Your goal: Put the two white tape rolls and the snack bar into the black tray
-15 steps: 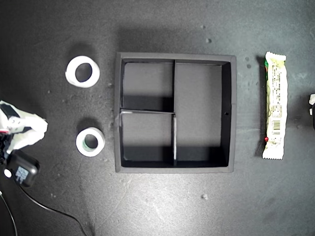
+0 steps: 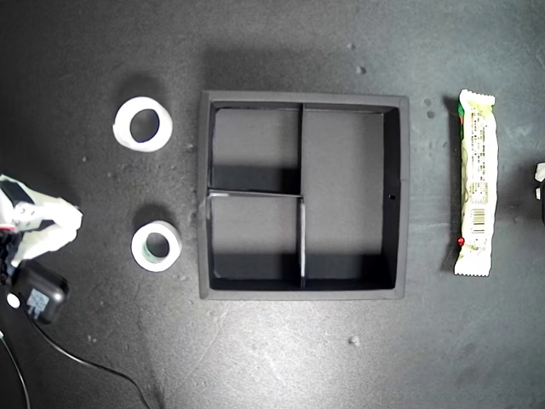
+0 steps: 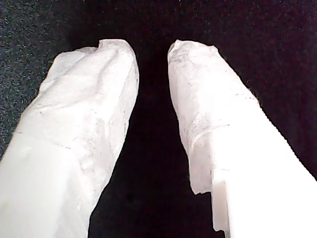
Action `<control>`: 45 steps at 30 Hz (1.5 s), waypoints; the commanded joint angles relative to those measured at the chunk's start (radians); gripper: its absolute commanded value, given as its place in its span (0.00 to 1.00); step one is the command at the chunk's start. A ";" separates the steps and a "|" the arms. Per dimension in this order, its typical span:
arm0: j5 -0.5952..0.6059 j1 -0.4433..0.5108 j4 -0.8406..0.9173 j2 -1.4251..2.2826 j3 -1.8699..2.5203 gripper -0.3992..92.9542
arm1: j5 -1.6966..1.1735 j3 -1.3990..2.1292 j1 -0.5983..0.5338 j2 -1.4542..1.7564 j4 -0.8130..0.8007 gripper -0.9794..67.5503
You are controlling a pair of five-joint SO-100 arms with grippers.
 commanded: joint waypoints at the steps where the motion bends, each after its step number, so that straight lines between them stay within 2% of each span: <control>1: 0.006 -0.012 0.038 0.049 0.063 0.01 | -0.003 0.012 -0.002 -0.006 0.003 0.08; 42: 0.006 -0.012 0.038 0.049 0.063 0.01 | -0.003 0.012 0.003 -0.006 0.003 0.08; 45: -0.064 -0.014 0.038 0.049 0.063 0.01 | -0.003 0.012 0.040 -0.006 0.003 0.08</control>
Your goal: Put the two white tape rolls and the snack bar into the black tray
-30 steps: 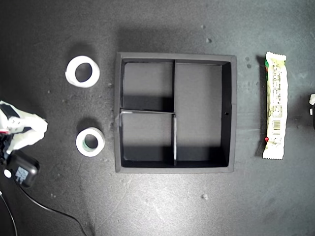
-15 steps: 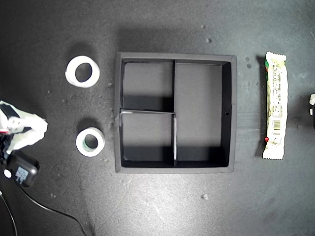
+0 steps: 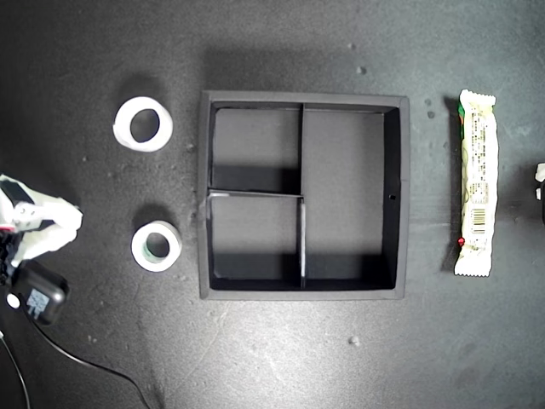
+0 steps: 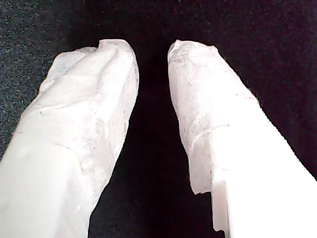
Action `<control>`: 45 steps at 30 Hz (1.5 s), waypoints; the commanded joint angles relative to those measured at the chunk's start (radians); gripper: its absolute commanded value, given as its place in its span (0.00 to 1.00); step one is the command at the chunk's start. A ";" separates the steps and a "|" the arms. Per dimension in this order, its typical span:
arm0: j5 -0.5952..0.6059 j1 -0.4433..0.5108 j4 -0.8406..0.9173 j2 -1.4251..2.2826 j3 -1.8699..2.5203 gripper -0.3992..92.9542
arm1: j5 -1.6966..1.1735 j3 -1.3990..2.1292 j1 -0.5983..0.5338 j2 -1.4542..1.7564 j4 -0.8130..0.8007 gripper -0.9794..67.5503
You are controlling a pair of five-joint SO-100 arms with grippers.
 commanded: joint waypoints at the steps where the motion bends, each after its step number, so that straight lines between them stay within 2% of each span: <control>1: -0.080 -0.018 0.038 0.049 0.063 0.01 | -0.003 0.012 0.044 -0.006 0.003 0.08; 6: -0.095 -0.037 0.038 0.049 0.063 0.01 | 0.002 0.012 0.071 -0.006 0.003 0.08; 10: -0.109 -0.080 0.038 0.049 0.063 0.01 | 0.032 0.012 0.026 -0.006 0.000 0.07; 12: -0.112 -0.092 0.038 0.049 0.063 0.01 | 0.046 0.012 0.005 -0.006 -0.014 0.02; 16: -0.250 -0.075 0.037 0.049 0.063 0.01 | 0.075 0.012 -0.051 -0.006 -0.092 0.02; 20: -0.218 -0.077 -0.012 0.049 0.063 0.01 | 0.017 0.012 -0.046 -0.006 -0.167 0.01; 23: -0.052 -0.078 -0.123 0.049 0.063 0.01 | -0.012 0.012 -0.020 -0.006 -0.173 0.01; 27: 0.094 -0.091 -0.255 0.049 0.063 0.08 | -0.040 0.012 0.005 -0.006 -0.187 0.04; 28: 0.091 -0.104 -0.268 0.049 0.063 0.08 | -0.051 0.012 0.011 -0.006 -0.196 0.08; 29: 0.032 -0.118 -0.262 0.051 0.063 0.07 | -0.061 0.012 0.015 -0.006 -0.204 0.08; 31: -0.123 -0.161 -0.196 0.051 0.063 0.11 | -0.098 0.012 0.023 -0.006 -0.225 0.03; 34: -0.094 -0.206 -0.193 0.052 0.063 0.11 | -0.127 0.012 0.035 -0.006 -0.233 0.01; 41: -0.035 -0.221 -0.241 0.052 0.063 0.06 | -0.124 0.012 0.112 -0.017 -0.176 0.01; 45: -0.031 -0.227 -0.247 0.052 0.063 0.06 | -0.147 0.012 0.075 -0.006 -0.209 0.01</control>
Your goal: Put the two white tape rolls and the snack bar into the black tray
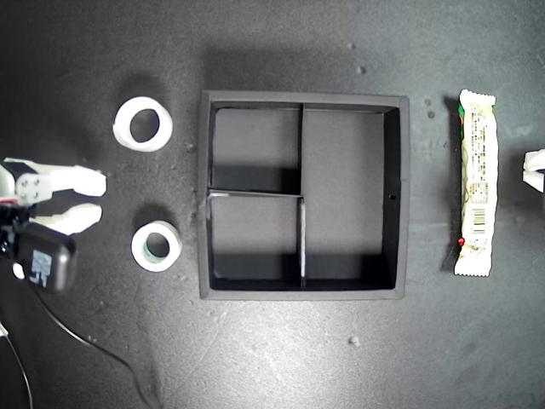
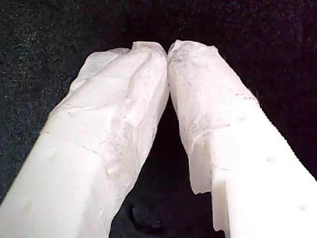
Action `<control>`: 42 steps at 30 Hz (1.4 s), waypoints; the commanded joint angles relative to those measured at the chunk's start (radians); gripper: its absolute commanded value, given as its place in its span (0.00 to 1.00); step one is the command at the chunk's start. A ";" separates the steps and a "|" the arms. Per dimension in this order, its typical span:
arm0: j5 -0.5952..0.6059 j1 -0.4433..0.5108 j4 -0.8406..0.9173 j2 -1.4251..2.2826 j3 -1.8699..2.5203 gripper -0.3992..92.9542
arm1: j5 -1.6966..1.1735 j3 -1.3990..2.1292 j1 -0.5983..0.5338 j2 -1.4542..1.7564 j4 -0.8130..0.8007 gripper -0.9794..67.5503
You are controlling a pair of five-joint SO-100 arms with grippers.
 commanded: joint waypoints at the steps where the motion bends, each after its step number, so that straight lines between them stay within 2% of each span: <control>1: 0.018 -0.015 -0.021 0.054 0.063 0.06 | -0.061 0.012 -0.041 0.008 -0.055 0.01; 4: 0.052 -0.017 -0.040 0.054 0.063 0.04 | -0.204 0.011 -0.061 0.008 -0.152 0.01; 7: 0.097 -0.025 -0.057 0.054 0.063 0.01 | -0.337 0.011 -0.034 0.008 -0.210 0.01; 13: 0.201 -0.015 -0.100 0.054 0.063 0.01 | -0.535 -0.081 -0.018 0.008 -0.196 0.01; 18: 0.209 -0.021 -0.117 0.054 0.063 0.00 | -0.503 0.011 0.060 0.008 -0.273 0.01; 21: 0.232 -0.025 -0.138 0.054 0.063 0.00 | -0.425 0.011 0.103 0.012 -0.181 0.01; 24: 0.249 -0.025 -0.187 0.054 0.063 0.01 | -0.396 0.011 0.115 0.012 -0.160 0.01; 26: 0.272 -0.026 -0.233 0.054 0.063 0.06 | -0.393 0.011 0.117 0.012 -0.153 0.01; 28: 0.270 -0.031 -0.259 0.054 0.063 0.16 | -0.391 0.011 0.117 0.012 -0.152 0.01; 31: 0.276 -0.058 -0.278 0.054 0.063 0.23 | -0.391 0.011 0.115 0.012 -0.150 0.01; 39: 0.239 -0.121 -0.138 0.040 -0.071 0.24 | -0.387 0.012 0.120 0.012 -0.143 0.01; 42: 0.230 -0.146 -0.130 -0.115 -0.198 0.23 | -0.387 0.012 0.121 0.012 -0.141 0.01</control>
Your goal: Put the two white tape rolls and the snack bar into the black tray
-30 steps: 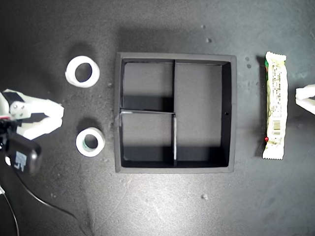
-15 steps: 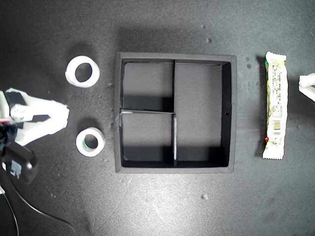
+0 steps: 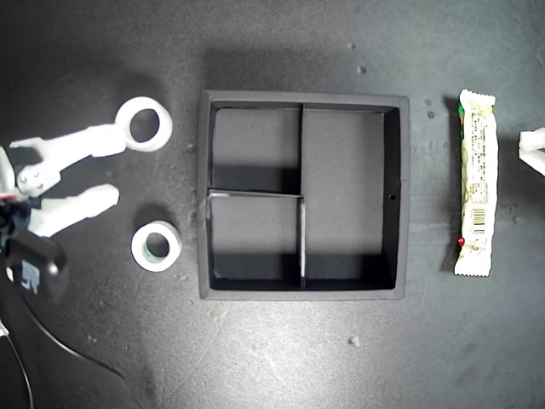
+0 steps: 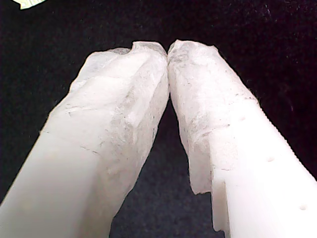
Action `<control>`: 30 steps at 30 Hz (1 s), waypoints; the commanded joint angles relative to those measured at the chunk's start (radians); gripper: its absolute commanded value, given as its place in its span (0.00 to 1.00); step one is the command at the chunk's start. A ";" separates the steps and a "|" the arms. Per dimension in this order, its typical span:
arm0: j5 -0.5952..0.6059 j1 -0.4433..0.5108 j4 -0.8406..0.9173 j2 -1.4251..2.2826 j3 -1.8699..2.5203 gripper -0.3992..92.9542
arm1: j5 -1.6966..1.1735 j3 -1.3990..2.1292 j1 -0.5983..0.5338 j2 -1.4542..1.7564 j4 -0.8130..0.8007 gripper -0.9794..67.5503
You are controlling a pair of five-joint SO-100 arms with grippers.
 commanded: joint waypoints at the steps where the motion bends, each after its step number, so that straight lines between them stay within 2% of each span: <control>1: -0.012 -0.031 0.005 -0.189 -0.166 0.23 | 0.008 0.012 0.008 0.009 0.006 0.01; 3: -0.012 -0.048 0.012 -0.411 -0.322 0.22 | 0.006 0.012 0.009 0.009 0.008 0.01; 7: -0.040 -0.064 0.146 -0.841 -0.626 0.21 | 0.008 0.012 0.009 0.009 0.009 0.01; 13: -0.064 -0.003 0.123 -1.029 -0.721 0.22 | -0.008 0.012 0.005 0.009 -0.002 0.01; 17: -0.080 0.021 0.137 -1.115 -0.764 0.21 | -0.120 -0.005 -0.071 0.009 -0.061 0.01; 19: -0.083 0.029 0.156 -1.131 -0.787 0.21 | -0.156 -0.051 -0.084 0.009 -0.032 0.01; 24: -0.100 0.040 0.164 -1.126 -0.773 0.20 | -0.201 -0.232 0.037 -0.005 0.156 0.01; 26: -0.103 0.044 0.164 -1.114 -0.761 0.19 | -0.229 -0.281 0.077 -0.037 0.160 0.01; 30: -0.087 0.048 0.158 -1.063 -0.723 0.17 | -0.201 -0.413 0.117 -0.307 0.115 0.04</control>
